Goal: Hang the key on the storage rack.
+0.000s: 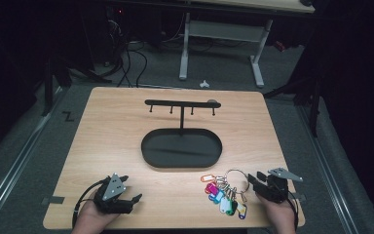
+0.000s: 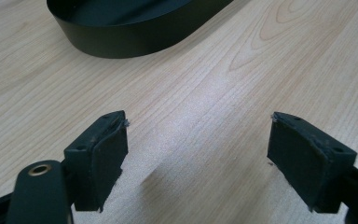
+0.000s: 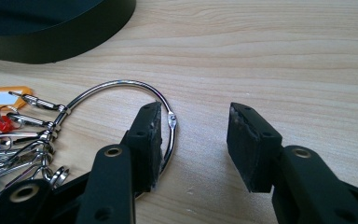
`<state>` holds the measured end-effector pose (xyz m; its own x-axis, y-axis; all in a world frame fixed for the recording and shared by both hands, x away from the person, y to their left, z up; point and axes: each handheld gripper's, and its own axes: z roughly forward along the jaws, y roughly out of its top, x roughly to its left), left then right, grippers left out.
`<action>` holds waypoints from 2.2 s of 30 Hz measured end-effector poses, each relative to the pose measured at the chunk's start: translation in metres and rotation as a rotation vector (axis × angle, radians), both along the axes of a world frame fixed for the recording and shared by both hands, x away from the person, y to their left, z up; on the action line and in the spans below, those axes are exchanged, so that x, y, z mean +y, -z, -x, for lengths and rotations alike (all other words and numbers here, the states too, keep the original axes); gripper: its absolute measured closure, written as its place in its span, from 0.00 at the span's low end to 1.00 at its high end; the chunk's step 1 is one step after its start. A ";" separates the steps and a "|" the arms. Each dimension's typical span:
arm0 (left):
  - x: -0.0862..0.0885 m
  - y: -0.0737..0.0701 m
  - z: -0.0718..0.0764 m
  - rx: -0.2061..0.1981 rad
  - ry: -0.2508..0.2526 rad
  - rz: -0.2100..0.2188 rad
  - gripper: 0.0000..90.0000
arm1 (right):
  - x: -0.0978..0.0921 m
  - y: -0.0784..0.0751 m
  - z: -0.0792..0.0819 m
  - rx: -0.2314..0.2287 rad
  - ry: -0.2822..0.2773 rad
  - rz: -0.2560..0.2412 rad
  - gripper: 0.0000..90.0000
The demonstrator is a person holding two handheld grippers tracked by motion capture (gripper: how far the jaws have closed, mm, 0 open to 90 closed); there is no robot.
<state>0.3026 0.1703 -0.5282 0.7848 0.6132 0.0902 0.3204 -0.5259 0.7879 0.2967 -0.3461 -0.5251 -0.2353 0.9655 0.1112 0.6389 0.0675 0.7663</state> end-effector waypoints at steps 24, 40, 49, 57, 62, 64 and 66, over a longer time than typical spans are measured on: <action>-0.002 0.000 0.000 0.001 0.013 -0.002 0.23 | -0.002 -0.001 0.002 -0.005 -0.006 0.016 0.62; -0.007 0.000 -0.003 -0.007 0.019 0.006 0.23 | 0.009 -0.010 0.009 0.025 -0.040 0.124 0.60; -0.009 -0.002 -0.005 -0.013 0.021 0.013 0.23 | 0.012 -0.014 0.013 0.006 -0.057 0.159 0.60; -0.010 -0.002 -0.007 -0.010 0.022 0.015 0.22 | 0.012 -0.017 0.013 0.002 -0.060 0.136 0.62; -0.010 -0.003 -0.004 -0.015 0.032 0.014 0.22 | 0.011 -0.023 0.007 0.047 -0.056 0.132 0.64; -0.010 -0.003 -0.004 -0.015 0.035 0.017 0.22 | 0.012 -0.024 0.005 0.059 -0.060 0.136 0.63; -0.009 -0.003 -0.004 -0.014 0.036 0.022 0.22 | 0.016 -0.027 0.003 0.096 -0.082 0.168 0.59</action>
